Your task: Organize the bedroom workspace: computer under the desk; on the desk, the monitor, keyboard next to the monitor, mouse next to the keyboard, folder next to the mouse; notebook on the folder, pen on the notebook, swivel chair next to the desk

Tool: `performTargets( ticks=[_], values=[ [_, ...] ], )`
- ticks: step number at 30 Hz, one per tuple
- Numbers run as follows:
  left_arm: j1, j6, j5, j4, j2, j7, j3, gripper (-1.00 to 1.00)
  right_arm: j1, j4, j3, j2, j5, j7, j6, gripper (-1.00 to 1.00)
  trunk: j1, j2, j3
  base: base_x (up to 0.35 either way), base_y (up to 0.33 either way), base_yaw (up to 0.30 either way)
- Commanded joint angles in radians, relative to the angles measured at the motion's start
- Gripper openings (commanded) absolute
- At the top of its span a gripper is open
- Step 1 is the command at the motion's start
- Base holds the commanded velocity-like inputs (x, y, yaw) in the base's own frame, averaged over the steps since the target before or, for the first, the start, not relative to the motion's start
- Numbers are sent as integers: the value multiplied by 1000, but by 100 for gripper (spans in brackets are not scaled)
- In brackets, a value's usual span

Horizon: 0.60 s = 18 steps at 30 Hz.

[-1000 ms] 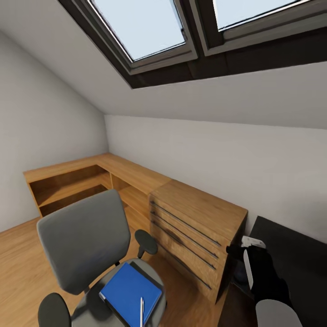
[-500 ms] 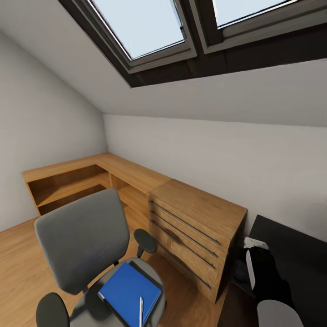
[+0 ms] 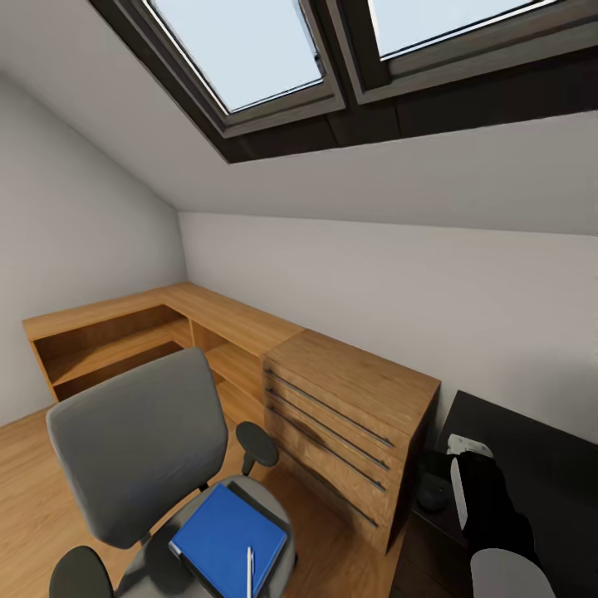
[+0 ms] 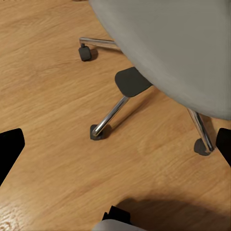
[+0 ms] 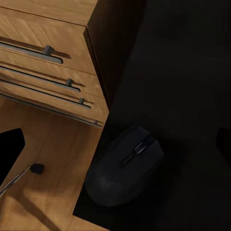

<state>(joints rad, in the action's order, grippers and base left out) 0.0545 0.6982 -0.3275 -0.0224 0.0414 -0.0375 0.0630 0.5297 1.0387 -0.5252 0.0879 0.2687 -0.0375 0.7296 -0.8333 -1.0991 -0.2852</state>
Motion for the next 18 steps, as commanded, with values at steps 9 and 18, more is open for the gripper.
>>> performTargets(
  ticks=[9,18],
  values=[
    [1,3,1,1,0,-3,6,100,1,1,-5,1,6,-4,4,100,0,-1,4,0,0,-76],
    [1,3,1,0,0,-4,6,100,1,0,-5,1,6,-4,4,100,0,-1,10,0,0,-96]
  ],
)
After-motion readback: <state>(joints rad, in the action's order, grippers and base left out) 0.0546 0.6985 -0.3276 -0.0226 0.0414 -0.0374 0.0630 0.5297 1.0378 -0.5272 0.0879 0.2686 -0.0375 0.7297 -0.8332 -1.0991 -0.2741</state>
